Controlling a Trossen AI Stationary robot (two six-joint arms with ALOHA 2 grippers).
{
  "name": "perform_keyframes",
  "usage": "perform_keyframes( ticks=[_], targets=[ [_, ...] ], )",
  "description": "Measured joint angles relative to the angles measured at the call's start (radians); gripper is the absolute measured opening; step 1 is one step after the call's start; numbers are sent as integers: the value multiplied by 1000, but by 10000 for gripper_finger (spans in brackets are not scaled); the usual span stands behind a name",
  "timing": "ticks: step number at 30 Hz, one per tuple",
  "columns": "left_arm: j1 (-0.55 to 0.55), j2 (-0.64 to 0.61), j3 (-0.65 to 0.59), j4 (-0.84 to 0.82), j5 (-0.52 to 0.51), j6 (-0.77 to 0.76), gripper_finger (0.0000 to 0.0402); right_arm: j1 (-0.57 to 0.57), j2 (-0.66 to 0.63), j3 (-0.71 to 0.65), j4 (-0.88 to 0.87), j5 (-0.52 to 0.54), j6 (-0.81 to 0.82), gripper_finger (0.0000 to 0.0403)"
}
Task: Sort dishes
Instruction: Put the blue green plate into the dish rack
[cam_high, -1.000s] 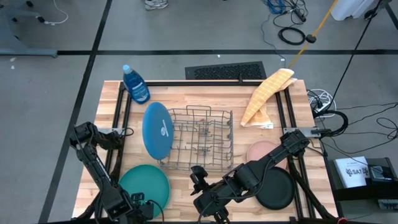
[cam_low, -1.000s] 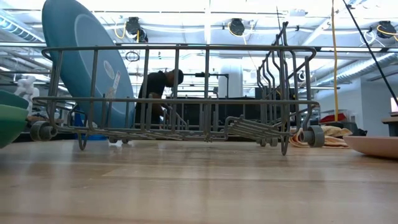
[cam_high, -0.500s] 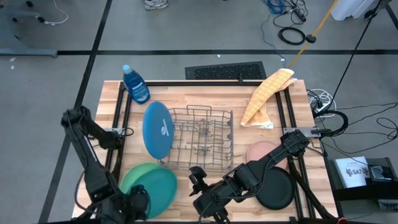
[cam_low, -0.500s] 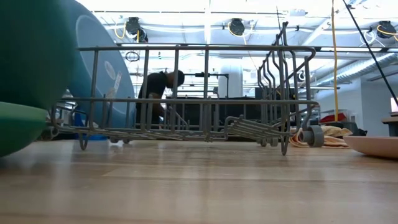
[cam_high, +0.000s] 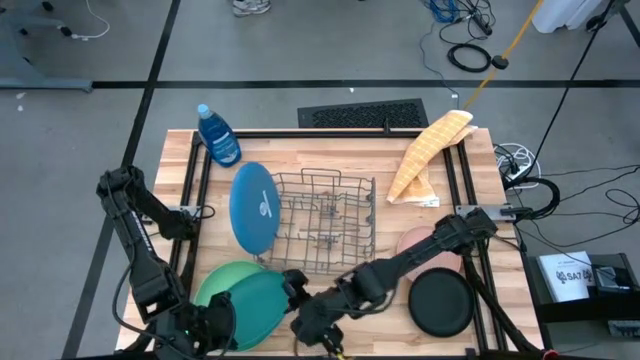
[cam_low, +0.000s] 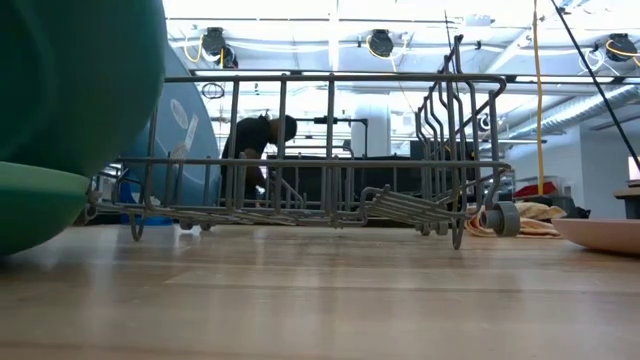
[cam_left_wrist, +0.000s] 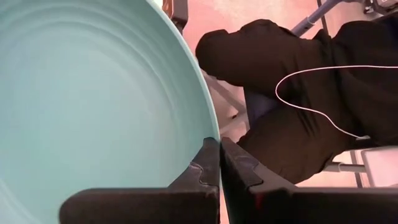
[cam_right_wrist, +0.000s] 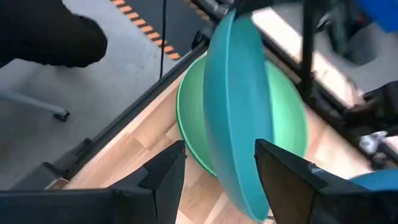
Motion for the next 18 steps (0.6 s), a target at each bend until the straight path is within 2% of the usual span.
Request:
perform_keyframes(
  ticks=[4, 8, 15, 18],
  targets=[
    [0, 0, 0, -1, 0, 1, 0, -32, 30, -1, 45, -64, 0, 187],
    [0, 0, 0, -1, 0, 1, 0, -65, 48, -1, 65, -183, 0, 187],
    [5, 0, 0, 0, 1, 22, 0, -104, 90, -2, 87, -235, 3, 186],
    [6, 0, 0, -1, 1, 22, 0, -109, 97, -2, 101, -264, 3, 166]
  ],
)
